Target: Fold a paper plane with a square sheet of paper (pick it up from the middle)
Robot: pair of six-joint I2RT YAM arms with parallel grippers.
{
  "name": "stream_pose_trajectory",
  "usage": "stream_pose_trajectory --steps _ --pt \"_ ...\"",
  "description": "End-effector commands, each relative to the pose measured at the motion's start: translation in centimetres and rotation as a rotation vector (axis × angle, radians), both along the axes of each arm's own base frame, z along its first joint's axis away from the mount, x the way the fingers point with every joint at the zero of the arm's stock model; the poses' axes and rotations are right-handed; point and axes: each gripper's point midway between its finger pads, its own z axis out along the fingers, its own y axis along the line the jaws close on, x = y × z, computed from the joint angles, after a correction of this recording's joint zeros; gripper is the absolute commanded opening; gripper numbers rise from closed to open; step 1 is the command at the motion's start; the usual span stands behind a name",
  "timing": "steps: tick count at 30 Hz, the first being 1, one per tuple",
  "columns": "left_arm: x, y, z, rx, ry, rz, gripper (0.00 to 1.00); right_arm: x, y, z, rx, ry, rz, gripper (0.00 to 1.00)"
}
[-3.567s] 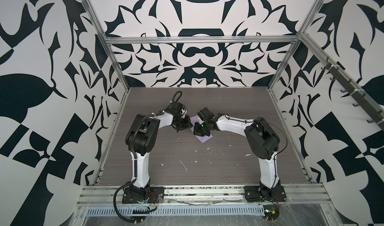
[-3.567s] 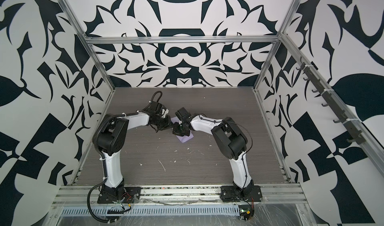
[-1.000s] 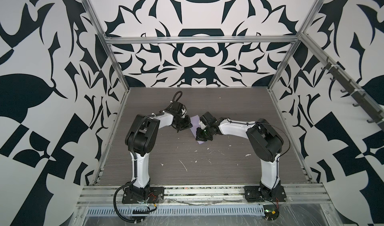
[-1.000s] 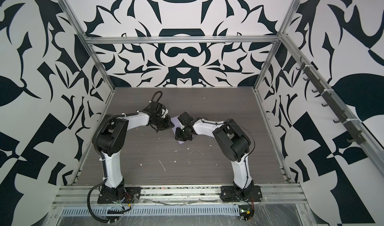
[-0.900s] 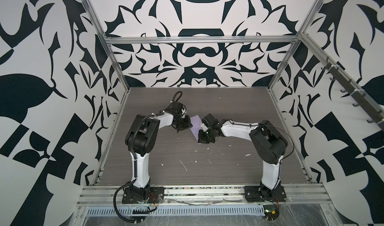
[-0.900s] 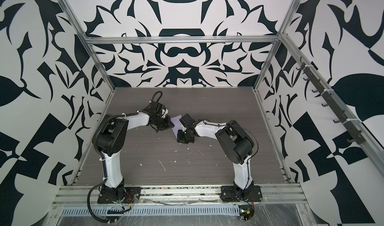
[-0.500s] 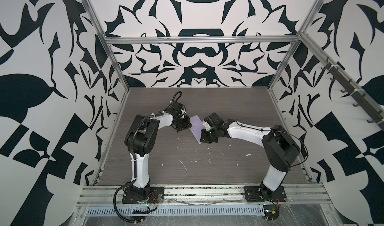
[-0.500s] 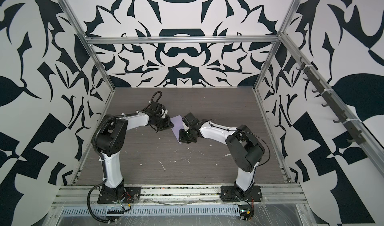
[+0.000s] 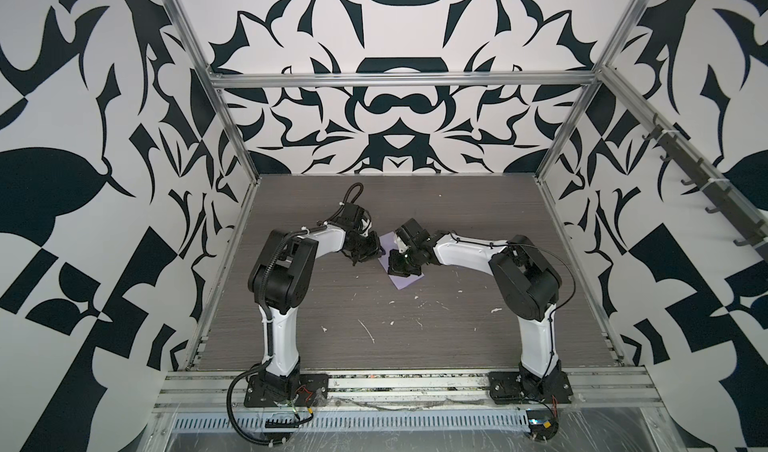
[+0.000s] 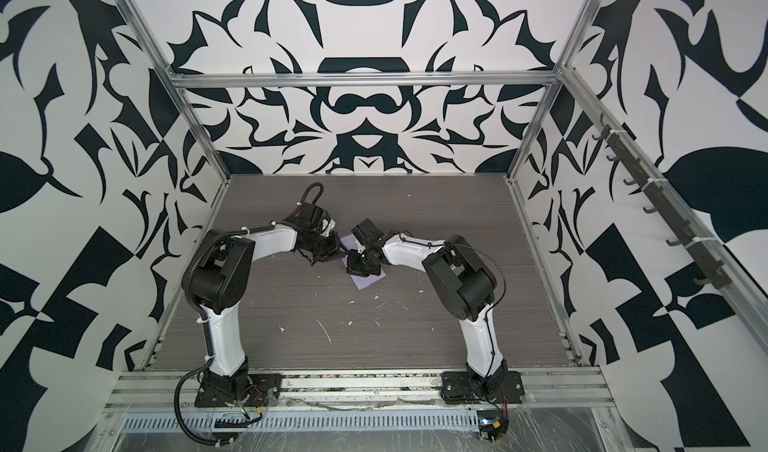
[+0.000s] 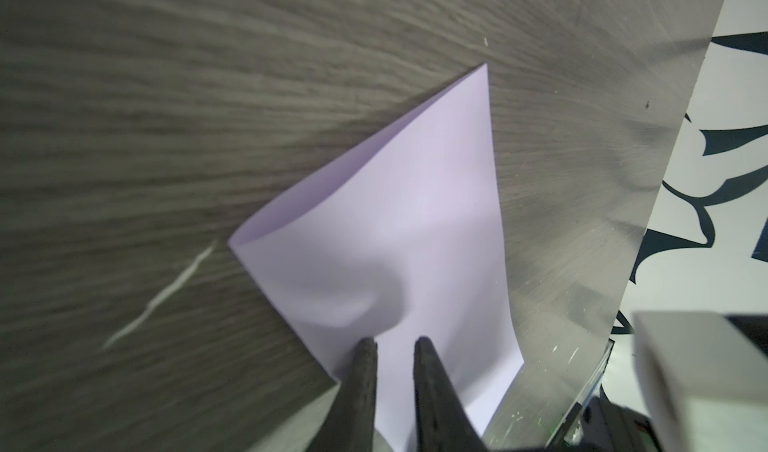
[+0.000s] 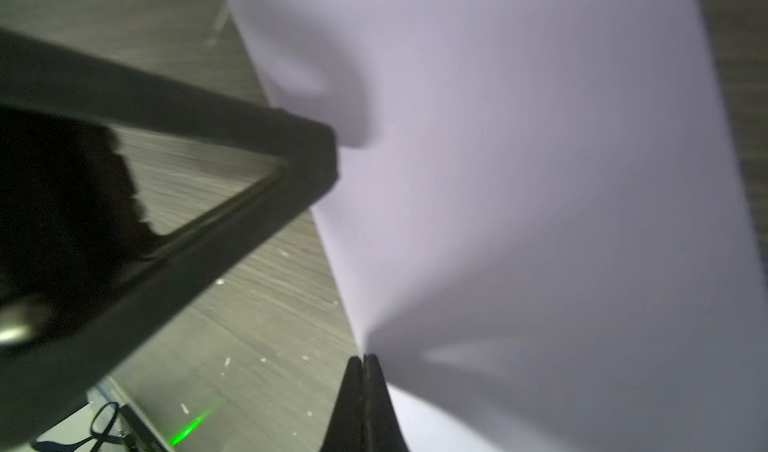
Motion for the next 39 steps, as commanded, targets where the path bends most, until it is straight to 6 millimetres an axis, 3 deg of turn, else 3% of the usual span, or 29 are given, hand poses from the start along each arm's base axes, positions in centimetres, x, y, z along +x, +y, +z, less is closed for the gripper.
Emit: stream_pose_trajectory --steps 1,9,19,23,26,29,31,34,36,39 --pt "-0.8 0.5 0.4 0.029 -0.010 -0.051 0.21 0.4 -0.4 0.6 -0.021 -0.016 0.007 0.00" --pt "-0.6 4.5 -2.5 0.151 -0.043 -0.115 0.20 -1.0 -1.7 -1.3 -0.083 0.041 0.012 0.00" --pt "3.5 8.9 -1.7 0.125 -0.066 0.043 0.20 -1.0 -1.6 -1.2 -0.074 0.040 0.015 0.00" --pt "4.8 8.0 1.9 0.068 -0.140 0.066 0.20 -0.5 -0.8 -0.4 -0.037 0.027 0.013 0.00" --pt "4.2 6.6 4.3 0.012 -0.176 0.069 0.21 -0.2 -0.3 0.2 -0.013 0.018 0.011 0.00" --pt "2.5 4.5 4.9 -0.020 -0.170 0.066 0.20 0.2 0.7 1.6 0.060 0.003 0.016 0.00" --pt "1.4 3.5 4.6 -0.026 -0.145 0.098 0.22 1.1 1.0 4.0 0.126 -0.051 0.007 0.00" --pt "0.4 2.4 4.6 -0.067 -0.115 0.156 0.26 2.6 -0.6 7.7 0.198 -0.151 -0.036 0.00" --pt "-0.1 1.3 4.8 -0.101 -0.103 0.166 0.29 3.1 -2.4 9.1 0.221 -0.195 -0.067 0.03" --pt "-0.2 0.0 5.4 -0.139 -0.099 0.162 0.30 3.0 -5.5 9.2 0.193 -0.221 -0.107 0.17"
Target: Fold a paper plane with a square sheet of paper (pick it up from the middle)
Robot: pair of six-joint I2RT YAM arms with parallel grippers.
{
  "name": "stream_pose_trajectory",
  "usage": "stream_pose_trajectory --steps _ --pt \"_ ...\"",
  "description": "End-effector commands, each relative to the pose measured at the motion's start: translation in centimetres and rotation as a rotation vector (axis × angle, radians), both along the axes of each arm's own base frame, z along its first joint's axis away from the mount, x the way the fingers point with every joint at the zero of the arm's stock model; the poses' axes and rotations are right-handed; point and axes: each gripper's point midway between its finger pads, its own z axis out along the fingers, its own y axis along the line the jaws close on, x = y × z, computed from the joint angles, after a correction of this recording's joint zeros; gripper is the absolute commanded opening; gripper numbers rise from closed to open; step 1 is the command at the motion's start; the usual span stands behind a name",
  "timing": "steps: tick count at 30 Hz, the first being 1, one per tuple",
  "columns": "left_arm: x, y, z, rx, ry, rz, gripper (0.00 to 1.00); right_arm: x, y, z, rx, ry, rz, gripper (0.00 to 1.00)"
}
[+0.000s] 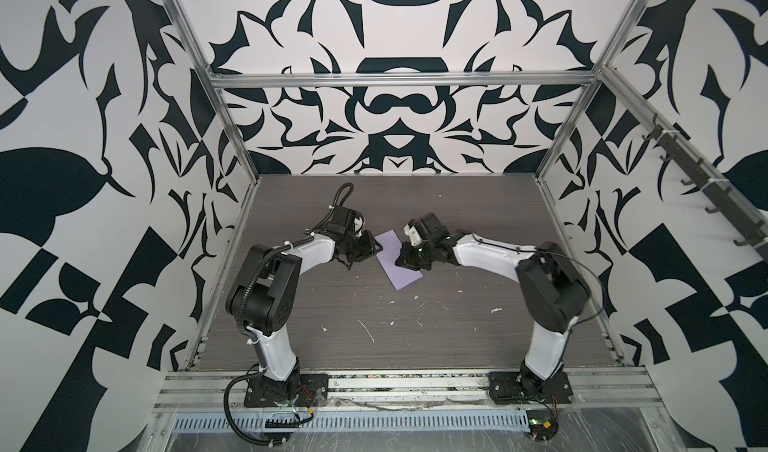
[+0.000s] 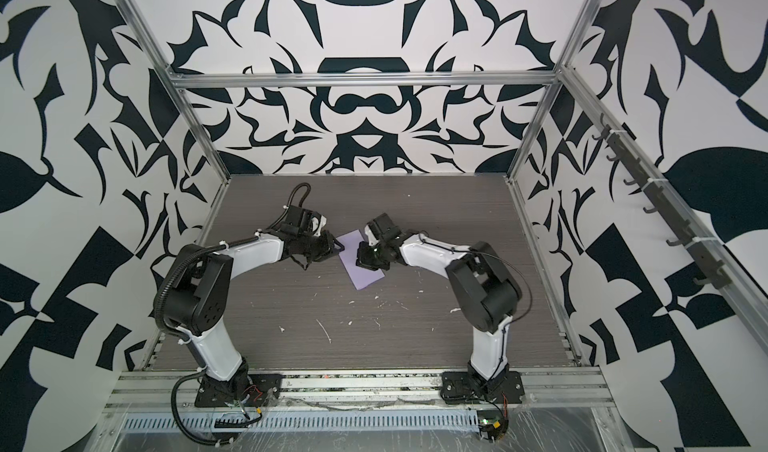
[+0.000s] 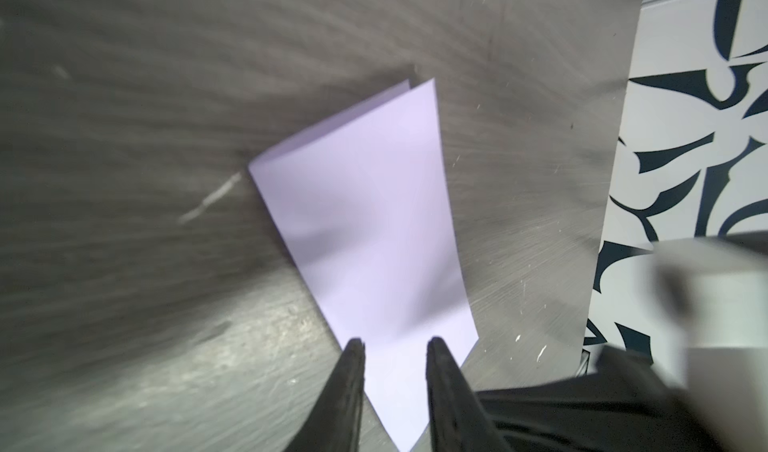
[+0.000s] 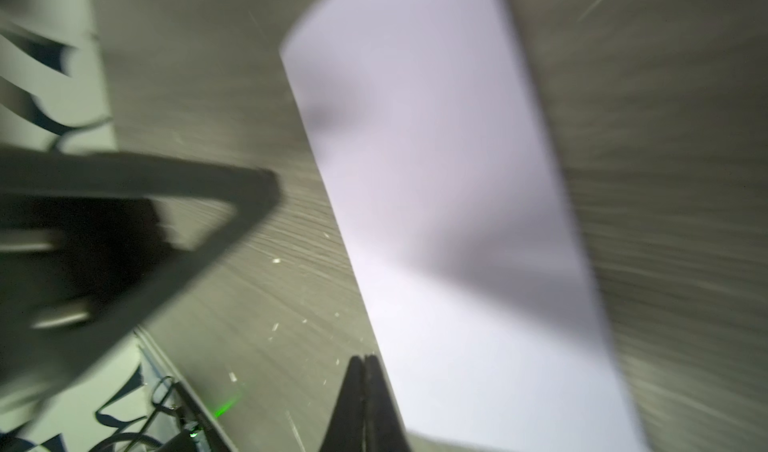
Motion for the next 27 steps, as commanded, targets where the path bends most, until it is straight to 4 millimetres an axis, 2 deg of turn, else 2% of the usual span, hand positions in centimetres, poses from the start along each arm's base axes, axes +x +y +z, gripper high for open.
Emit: stream_pose_trajectory --steps 1,4,6,11,20,27 --pt "1.0 -1.2 1.6 -0.073 -0.017 0.053 0.31 0.8 -2.7 2.0 0.025 -0.085 -0.048 0.23" --pt "0.9 -1.5 0.8 -0.052 -0.004 0.052 0.31 0.3 -5.3 0.5 0.014 -0.049 -0.084 0.34" --pt "0.9 -1.5 -0.1 -0.043 0.013 0.052 0.31 0.0 -6.4 -0.3 0.016 -0.031 -0.095 0.41" --pt "0.8 -1.2 -1.8 -0.013 0.042 0.059 0.30 -1.0 -6.5 -2.1 0.031 0.040 -0.039 0.48" --pt "0.9 -0.6 -3.4 0.031 0.056 0.072 0.30 -1.3 -5.7 -3.9 0.047 0.124 -0.005 0.46" --pt "0.7 -0.5 -3.9 0.038 0.065 0.067 0.30 -1.9 -4.8 -3.8 0.084 0.149 0.031 0.35"
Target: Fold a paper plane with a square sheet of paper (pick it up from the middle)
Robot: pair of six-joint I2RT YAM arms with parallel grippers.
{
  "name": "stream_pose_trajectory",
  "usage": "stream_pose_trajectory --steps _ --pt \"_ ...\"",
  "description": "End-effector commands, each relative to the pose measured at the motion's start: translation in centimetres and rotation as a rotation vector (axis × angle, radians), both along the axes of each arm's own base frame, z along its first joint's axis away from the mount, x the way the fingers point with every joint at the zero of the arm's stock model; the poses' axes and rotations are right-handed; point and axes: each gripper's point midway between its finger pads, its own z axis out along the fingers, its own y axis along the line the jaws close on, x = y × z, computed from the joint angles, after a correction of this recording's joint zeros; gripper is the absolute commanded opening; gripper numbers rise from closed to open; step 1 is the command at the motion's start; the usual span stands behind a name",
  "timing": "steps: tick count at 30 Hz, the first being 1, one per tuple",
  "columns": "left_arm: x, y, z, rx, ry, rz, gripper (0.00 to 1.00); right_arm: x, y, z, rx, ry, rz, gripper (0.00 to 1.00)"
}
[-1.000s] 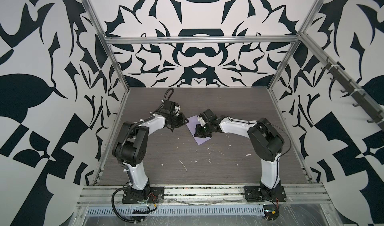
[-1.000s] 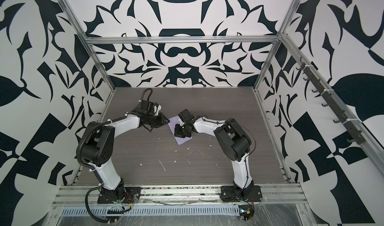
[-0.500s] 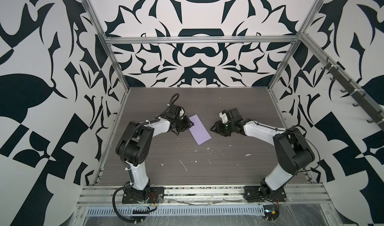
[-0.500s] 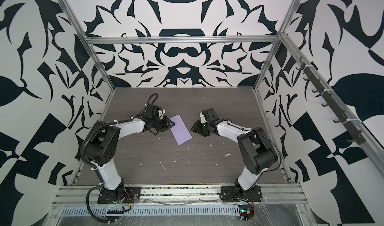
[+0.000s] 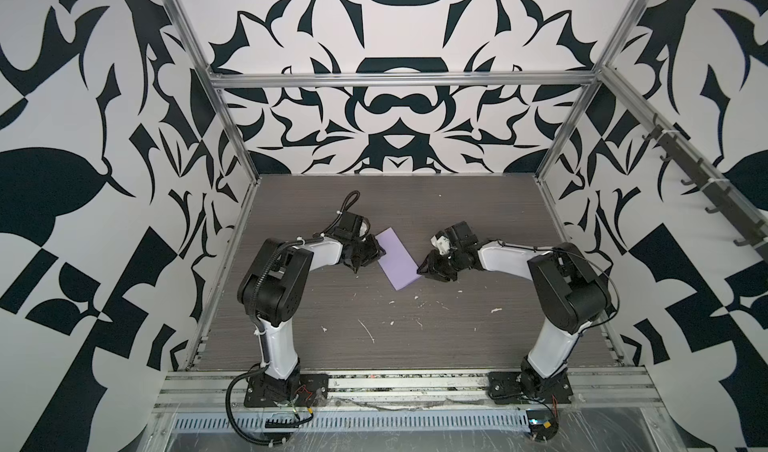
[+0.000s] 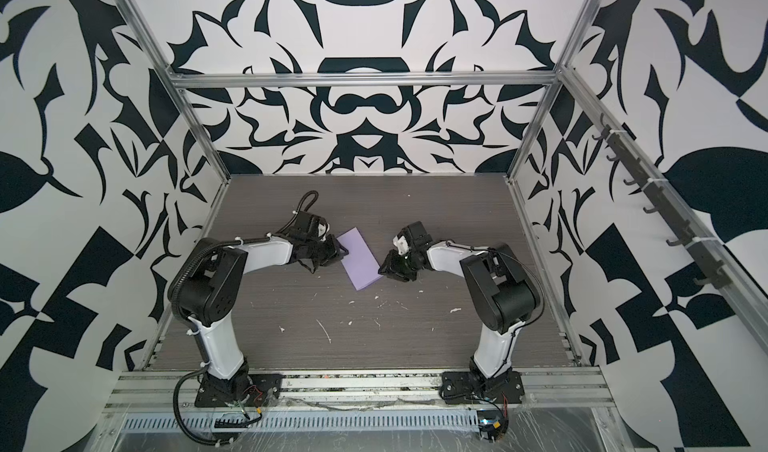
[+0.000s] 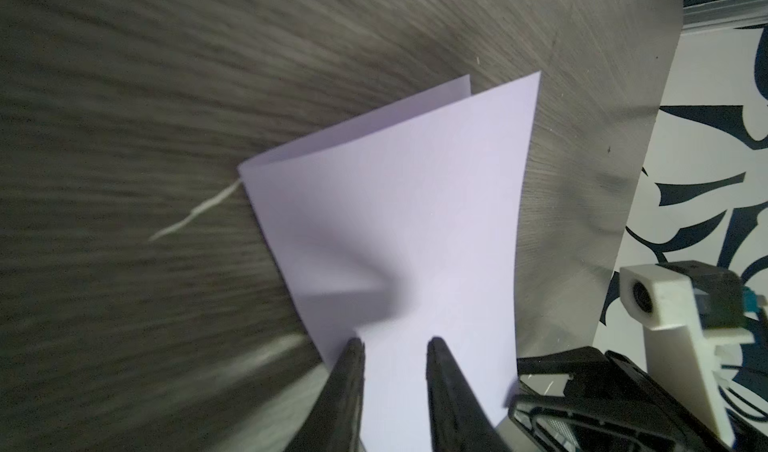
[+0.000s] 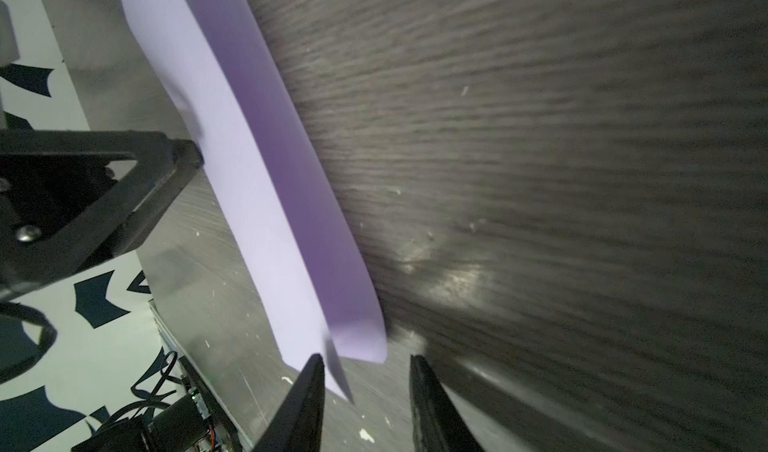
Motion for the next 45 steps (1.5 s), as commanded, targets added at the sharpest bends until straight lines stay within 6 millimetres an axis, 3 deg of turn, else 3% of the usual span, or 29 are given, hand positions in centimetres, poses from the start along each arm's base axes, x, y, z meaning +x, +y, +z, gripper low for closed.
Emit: stream_pose_trajectory --steps 1,12,24,36,45 --pt "0.1 0.2 -1.0 0.020 0.013 0.004 0.30 0.5 1.3 1.9 0.057 -0.033 0.038 0.33" --pt "0.2 0.1 -0.9 0.024 0.010 -0.002 0.30 0.5 2.3 1.8 0.092 -0.015 0.052 0.26" --pt "0.1 0.5 -1.5 0.052 0.024 0.000 0.30 0.7 0.7 0.2 -0.028 -0.012 0.015 0.26" --pt "0.1 0.5 -1.8 0.058 0.033 0.001 0.30 0.9 2.0 0.9 0.057 -0.008 0.022 0.23" --pt "-0.1 0.8 -2.1 0.068 0.041 0.006 0.30 0.6 1.2 -0.5 0.008 0.026 -0.012 0.23"
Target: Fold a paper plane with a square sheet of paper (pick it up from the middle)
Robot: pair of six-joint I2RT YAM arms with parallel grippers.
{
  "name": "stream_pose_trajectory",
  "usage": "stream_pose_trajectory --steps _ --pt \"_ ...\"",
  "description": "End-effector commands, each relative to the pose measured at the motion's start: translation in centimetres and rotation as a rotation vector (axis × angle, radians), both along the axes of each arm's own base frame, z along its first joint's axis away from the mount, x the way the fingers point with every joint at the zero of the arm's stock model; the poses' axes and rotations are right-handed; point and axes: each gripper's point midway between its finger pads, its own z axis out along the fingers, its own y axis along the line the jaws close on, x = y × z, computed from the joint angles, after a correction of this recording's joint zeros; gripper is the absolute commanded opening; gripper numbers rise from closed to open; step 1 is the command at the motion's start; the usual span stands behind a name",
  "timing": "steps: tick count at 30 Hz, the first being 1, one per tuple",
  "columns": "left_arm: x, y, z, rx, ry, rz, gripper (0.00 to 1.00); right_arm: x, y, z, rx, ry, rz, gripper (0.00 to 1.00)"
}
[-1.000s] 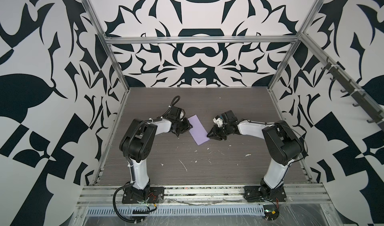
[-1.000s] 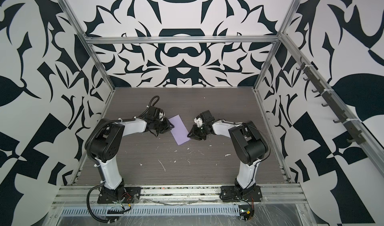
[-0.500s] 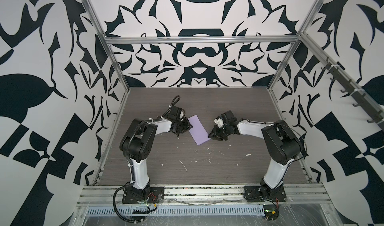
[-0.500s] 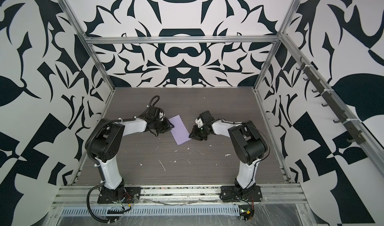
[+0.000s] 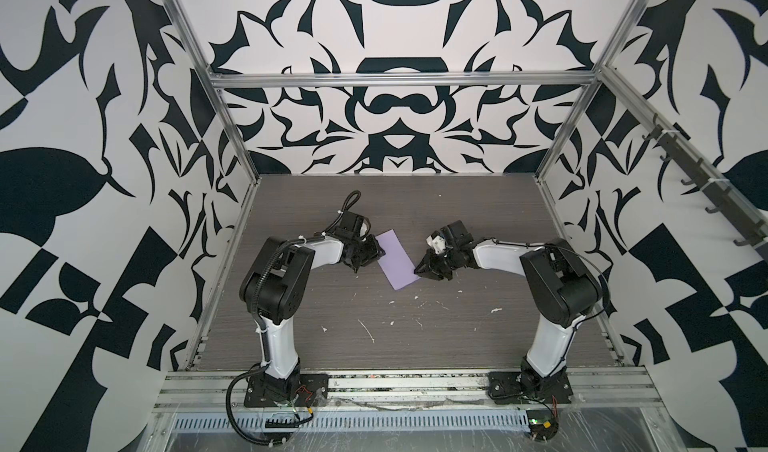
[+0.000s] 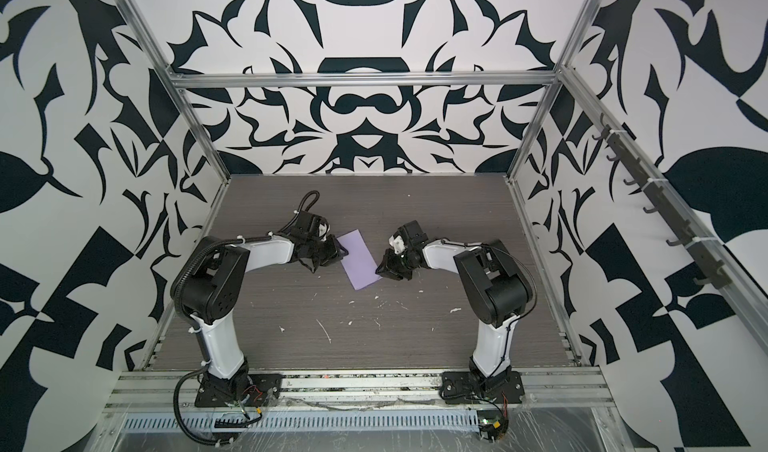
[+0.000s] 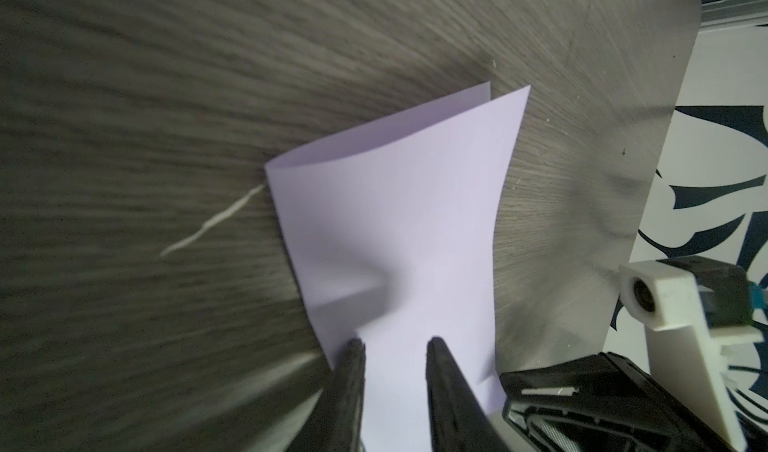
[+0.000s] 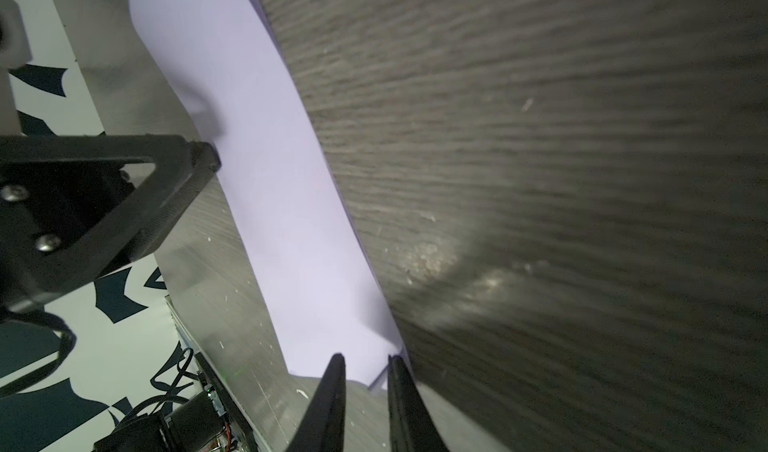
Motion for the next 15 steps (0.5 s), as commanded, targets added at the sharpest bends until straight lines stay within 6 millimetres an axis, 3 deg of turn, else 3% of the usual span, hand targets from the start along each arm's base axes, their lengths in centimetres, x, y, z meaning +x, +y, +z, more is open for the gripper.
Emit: stream_pose_trajectory --steps 1,11,15 --pt "-0.32 0.66 -1.59 0.048 0.035 0.008 0.30 0.12 -0.05 0.20 -0.019 -0.007 -0.013 0.23" --pt "-0.39 0.84 -1.64 0.056 0.037 0.013 0.30 -0.28 -0.81 0.35 -0.051 0.004 -0.040 0.20" --pt "-0.33 0.89 -1.74 0.058 0.038 0.015 0.30 -0.11 -0.45 0.81 -0.022 0.007 -0.056 0.13"
